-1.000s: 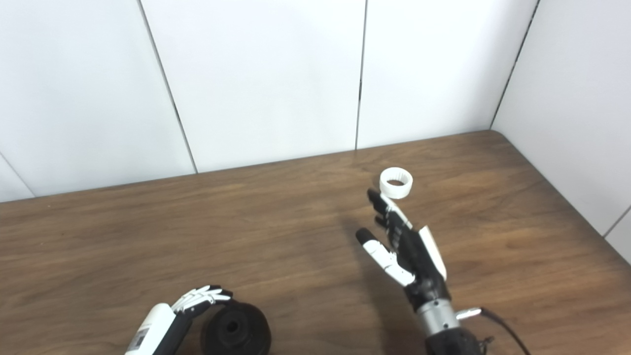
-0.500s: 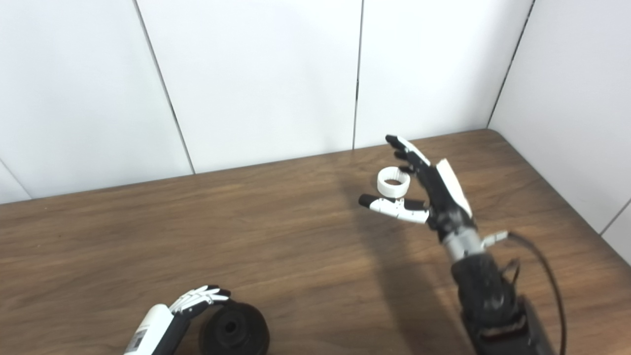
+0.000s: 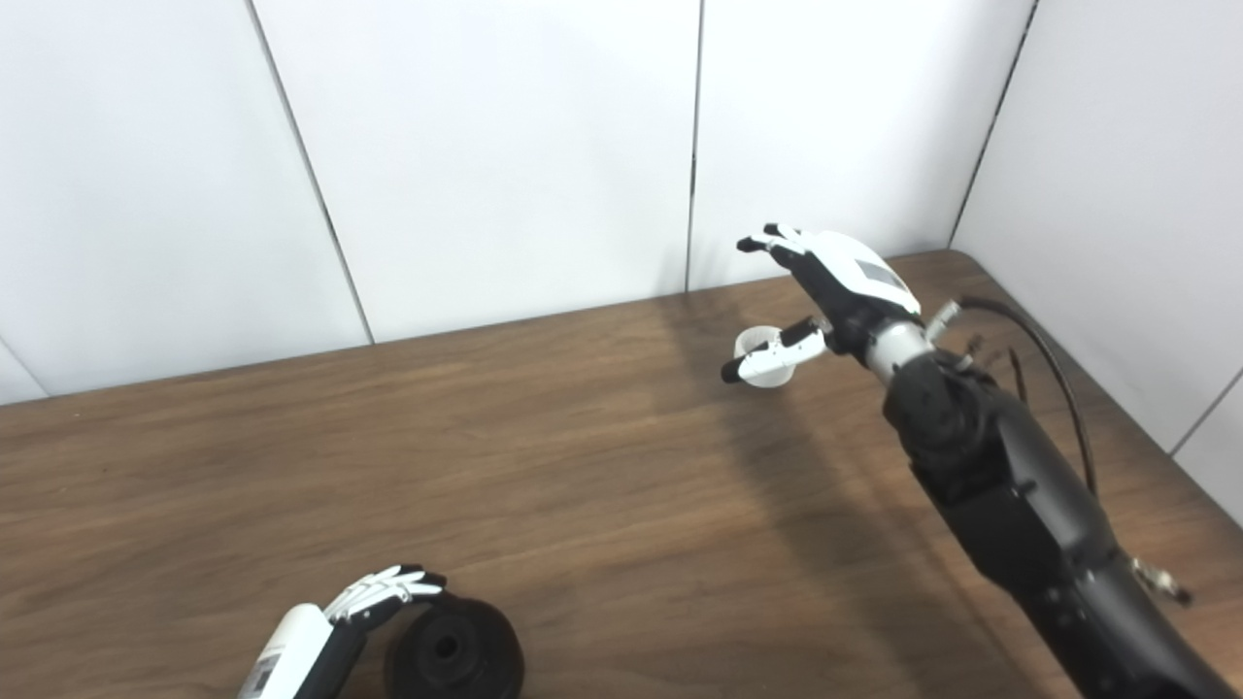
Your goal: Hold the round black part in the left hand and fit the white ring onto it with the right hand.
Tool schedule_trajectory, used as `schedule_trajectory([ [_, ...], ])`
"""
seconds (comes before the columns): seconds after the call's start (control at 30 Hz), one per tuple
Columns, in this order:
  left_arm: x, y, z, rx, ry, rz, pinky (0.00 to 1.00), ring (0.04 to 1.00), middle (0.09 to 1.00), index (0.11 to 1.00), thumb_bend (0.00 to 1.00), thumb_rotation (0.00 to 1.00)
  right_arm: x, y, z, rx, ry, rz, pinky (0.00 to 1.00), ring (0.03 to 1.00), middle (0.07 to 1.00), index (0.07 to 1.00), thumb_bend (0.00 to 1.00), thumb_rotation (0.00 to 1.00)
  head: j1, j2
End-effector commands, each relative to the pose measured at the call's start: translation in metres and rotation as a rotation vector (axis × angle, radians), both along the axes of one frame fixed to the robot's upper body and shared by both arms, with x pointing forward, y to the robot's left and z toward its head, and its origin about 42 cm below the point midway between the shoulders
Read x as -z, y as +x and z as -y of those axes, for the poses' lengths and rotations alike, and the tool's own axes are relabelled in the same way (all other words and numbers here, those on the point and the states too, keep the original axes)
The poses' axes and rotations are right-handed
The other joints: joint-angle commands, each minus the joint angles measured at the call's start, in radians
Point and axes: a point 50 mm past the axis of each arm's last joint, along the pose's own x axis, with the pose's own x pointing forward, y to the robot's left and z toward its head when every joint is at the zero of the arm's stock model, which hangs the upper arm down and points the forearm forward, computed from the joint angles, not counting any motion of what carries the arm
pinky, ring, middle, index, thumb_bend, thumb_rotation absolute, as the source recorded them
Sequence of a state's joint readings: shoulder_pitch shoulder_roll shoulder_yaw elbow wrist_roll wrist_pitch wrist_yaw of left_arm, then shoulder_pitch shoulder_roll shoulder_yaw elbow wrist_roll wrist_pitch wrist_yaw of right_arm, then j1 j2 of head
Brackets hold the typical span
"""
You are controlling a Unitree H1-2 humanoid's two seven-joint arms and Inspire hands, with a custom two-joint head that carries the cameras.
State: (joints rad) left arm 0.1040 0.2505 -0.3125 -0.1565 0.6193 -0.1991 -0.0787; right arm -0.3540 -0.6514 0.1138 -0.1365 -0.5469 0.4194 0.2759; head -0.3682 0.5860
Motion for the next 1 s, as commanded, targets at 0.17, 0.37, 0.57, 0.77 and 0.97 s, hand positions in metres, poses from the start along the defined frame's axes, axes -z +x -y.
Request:
schedule_trajectory([
  [0.17, 0.007, -0.007, -0.006, -0.002, 0.035, -0.065, 0.89, 0.884, 0.810, 0.485, 0.52, 0.06, -0.030, 0.036, 0.010, 0.021, -0.134, -0.031, 1.00, 1.000, 0.983, 0.867, 1.00, 0.27, 0.001, 0.005],
  [0.37, 0.006, -0.009, -0.007, 0.000, 0.042, -0.065, 0.89, 0.883, 0.812, 0.485, 0.52, 0.06, -0.024, 0.058, 0.010, 0.045, -0.185, -0.109, 1.00, 1.000, 0.976, 0.867, 1.00, 0.28, 0.003, 0.012],
  [0.57, 0.006, -0.011, -0.007, -0.001, 0.047, -0.063, 0.88, 0.880, 0.809, 0.486, 0.52, 0.06, -0.016, 0.073, 0.009, 0.074, -0.233, -0.199, 1.00, 0.995, 0.959, 0.866, 1.00, 0.31, 0.004, 0.017],
  [0.77, 0.005, -0.010, -0.006, -0.002, 0.049, -0.061, 0.89, 0.880, 0.809, 0.486, 0.52, 0.06, -0.007, 0.080, 0.009, 0.084, -0.237, -0.230, 1.00, 0.989, 0.950, 0.867, 1.00, 0.31, 0.010, 0.019],
  [0.97, 0.003, -0.011, -0.007, -0.006, 0.043, -0.068, 0.90, 0.886, 0.814, 0.486, 0.52, 0.06, 0.000, 0.084, 0.013, 0.097, -0.256, -0.269, 1.00, 0.989, 0.948, 0.873, 1.00, 0.32, 0.012, 0.022],
])
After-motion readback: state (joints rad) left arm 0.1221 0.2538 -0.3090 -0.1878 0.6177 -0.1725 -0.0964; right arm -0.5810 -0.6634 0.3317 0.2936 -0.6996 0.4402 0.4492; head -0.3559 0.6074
